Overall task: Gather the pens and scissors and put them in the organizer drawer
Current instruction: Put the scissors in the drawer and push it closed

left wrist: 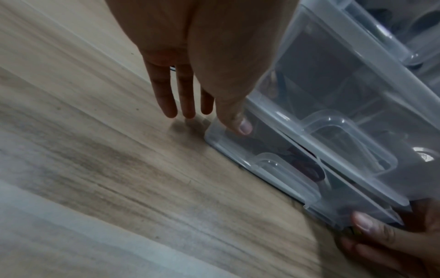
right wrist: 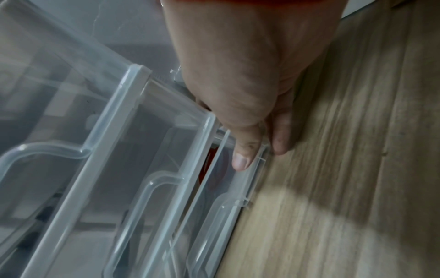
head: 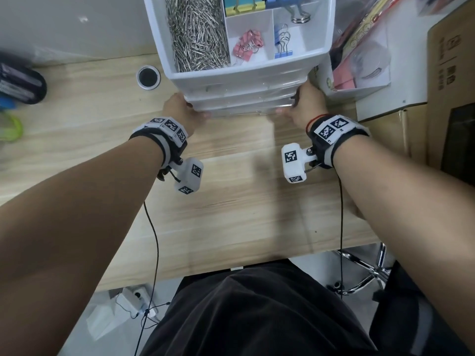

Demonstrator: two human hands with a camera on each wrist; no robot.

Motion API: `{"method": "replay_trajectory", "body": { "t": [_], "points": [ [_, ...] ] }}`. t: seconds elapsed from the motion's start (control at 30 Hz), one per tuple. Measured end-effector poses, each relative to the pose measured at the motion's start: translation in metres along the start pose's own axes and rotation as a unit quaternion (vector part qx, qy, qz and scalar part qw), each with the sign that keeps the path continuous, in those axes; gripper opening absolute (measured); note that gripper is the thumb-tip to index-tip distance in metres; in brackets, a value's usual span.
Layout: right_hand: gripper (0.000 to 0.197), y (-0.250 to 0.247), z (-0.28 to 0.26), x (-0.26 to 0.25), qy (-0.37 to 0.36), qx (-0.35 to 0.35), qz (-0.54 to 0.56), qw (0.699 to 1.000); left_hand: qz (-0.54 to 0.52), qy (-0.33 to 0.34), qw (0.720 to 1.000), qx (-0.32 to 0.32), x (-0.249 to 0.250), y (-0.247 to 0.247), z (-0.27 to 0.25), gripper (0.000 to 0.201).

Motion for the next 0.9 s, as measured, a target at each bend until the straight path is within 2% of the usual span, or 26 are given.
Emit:
{"method": "replay_trajectory", "body": {
  "t": [0.2, 0.4, 0.6, 0.73, 0.83, 0.9],
  "points": [
    [0.067, -0.002, -0.002, 0.004, -0.002, 0.003, 0.065, 0.998, 0.000, 0.005, 1.000, -0.012, -0.006, 0.006, 0.001, 0.052],
    [0.039, 0.003, -0.010, 0.011, 0.000, 0.042, 0.032, 0.999, -0.002, 0.002, 1.000, -0.025, -0.010, 0.016, 0.000, 0.053],
    [0.055, 0.002, -0.019, 0.008, 0.027, 0.106, 0.069, 0.992, -0.008, 0.008, 0.999, -0.036, -0.014, 0.022, 0.001, 0.064],
    [0.055, -0.001, -0.019, 0.007, 0.023, 0.098, 0.069, 0.992, -0.027, 0.019, 0.999, -0.038, -0.018, 0.023, -0.001, 0.072],
    [0.053, -0.004, -0.015, 0.006, 0.021, 0.097, 0.078, 0.992, -0.037, 0.021, 0.998, -0.045, -0.018, 0.024, 0.002, 0.069],
    [0.052, -0.002, -0.013, 0.003, 0.018, 0.070, 0.074, 0.995, -0.050, 0.016, 0.997, -0.048, -0.020, 0.024, 0.004, 0.067]
  ]
}}
Point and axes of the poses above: each hand's wrist, its own z-axis towards the middle knuckle, its own y-axis out of the palm, x = y × z, the point moved 4 cm from there along z, towards the middle knuckle, and after that the axes turned 7 degrees about z, right-handed, at the moved point
